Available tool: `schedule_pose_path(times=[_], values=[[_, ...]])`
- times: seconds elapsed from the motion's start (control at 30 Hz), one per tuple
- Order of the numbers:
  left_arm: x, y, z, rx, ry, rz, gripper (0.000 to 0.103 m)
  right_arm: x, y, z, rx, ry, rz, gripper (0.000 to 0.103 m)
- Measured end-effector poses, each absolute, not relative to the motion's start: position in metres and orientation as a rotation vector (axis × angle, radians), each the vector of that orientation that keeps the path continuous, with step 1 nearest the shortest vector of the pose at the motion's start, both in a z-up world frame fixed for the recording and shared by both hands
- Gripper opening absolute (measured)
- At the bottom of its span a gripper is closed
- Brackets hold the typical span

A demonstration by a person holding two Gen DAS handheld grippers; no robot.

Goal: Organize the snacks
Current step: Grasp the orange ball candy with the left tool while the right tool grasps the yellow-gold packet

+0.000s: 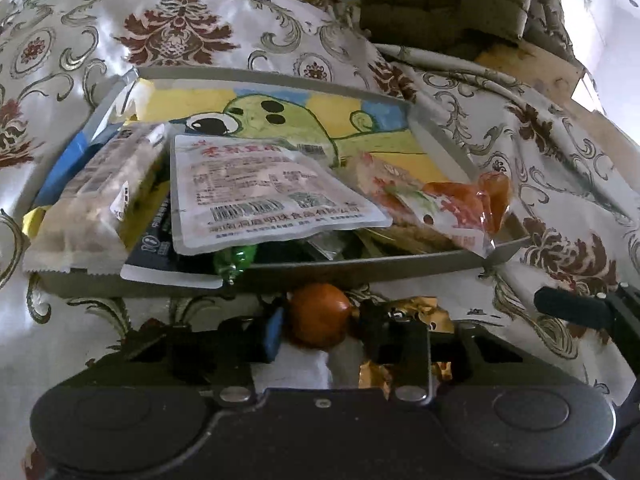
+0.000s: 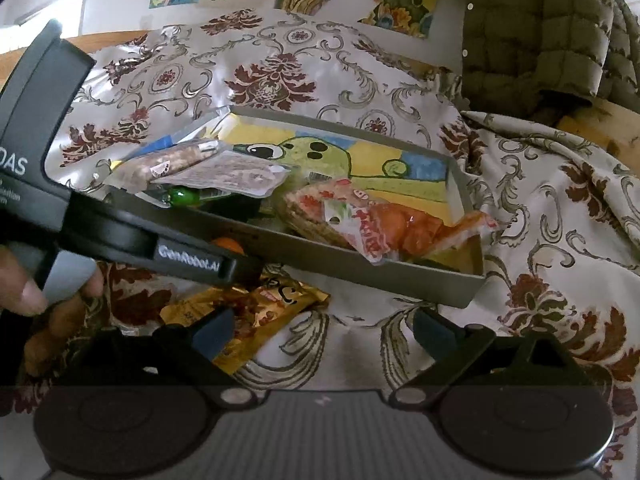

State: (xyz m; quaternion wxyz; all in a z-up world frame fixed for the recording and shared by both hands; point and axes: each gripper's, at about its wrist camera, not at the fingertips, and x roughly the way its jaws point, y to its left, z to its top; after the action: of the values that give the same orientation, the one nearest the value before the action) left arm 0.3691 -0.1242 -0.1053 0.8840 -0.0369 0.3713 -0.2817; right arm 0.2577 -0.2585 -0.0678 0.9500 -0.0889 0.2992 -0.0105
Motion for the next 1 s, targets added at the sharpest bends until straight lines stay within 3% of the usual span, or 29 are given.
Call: schedule_pose_path(times=[0.53,0.87,1.0], values=[[0.372,-0.080,-0.096,-0.189,0.876,-0.496,0.036,0.277,-0.271,-0.073,-0.016,0.672,0.081,0.095],[0.357,-0.067,-0.091,-0.189,0.874,-0.460,0.036,0.304,-0.285,-0.079,0.136,0.715,0.110,0.086],[0.351,-0.064,-0.088,-0.181,0.875,-0.450,0.036,0.305,-0.286,-0.080,0.162,0.725,0.142,0.074]])
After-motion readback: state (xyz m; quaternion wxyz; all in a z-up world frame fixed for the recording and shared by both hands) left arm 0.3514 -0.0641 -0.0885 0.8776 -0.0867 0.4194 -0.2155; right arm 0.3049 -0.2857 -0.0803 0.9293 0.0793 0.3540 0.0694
